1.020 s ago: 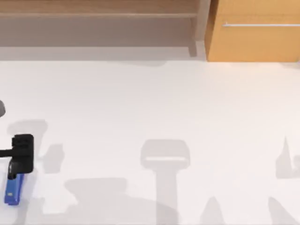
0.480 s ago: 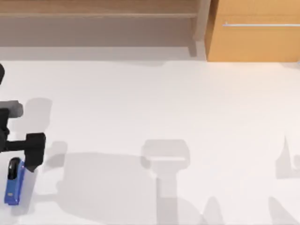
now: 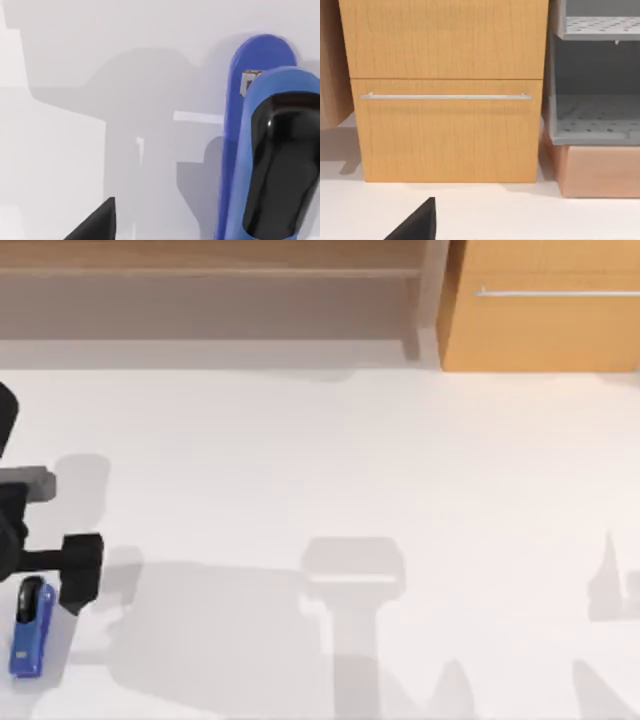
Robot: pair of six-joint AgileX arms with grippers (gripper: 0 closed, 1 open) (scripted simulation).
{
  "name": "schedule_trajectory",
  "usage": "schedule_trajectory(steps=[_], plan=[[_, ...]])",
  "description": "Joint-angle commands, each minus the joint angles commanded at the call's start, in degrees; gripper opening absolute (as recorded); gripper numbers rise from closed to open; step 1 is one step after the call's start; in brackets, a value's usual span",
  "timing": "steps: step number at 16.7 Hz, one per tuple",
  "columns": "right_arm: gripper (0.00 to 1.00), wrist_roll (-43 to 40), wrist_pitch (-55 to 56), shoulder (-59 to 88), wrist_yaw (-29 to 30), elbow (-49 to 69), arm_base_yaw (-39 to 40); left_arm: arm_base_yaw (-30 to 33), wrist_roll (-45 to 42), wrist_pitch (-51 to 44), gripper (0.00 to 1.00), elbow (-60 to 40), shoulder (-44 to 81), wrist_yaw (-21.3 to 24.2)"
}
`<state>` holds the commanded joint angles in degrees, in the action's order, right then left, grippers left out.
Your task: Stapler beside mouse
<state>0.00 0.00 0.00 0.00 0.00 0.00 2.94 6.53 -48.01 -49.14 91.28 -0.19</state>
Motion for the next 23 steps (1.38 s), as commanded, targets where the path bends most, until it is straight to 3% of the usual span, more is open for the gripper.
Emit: schedule_trajectory(steps=[4, 8, 21, 23], plan=[[1.0, 0.0, 0.0, 0.0, 0.0, 0.0, 0.0, 0.02, -0.03, 7.8, 1.0, 3.75, 3.71, 0.0], [1.0, 0.0, 0.0, 0.0, 0.0, 0.0, 0.0, 0.02, -0.03, 8.42, 1.0, 4.14, 4.15, 0.0], [1.0, 0.0, 0.0, 0.0, 0.0, 0.0, 0.0, 0.02, -0.03, 8.42, 0.02, 4.14, 4.15, 0.0], [1.0, 0.0, 0.0, 0.0, 0.0, 0.0, 0.0, 0.02, -0.03, 8.42, 0.0, 4.14, 4.15, 0.0]])
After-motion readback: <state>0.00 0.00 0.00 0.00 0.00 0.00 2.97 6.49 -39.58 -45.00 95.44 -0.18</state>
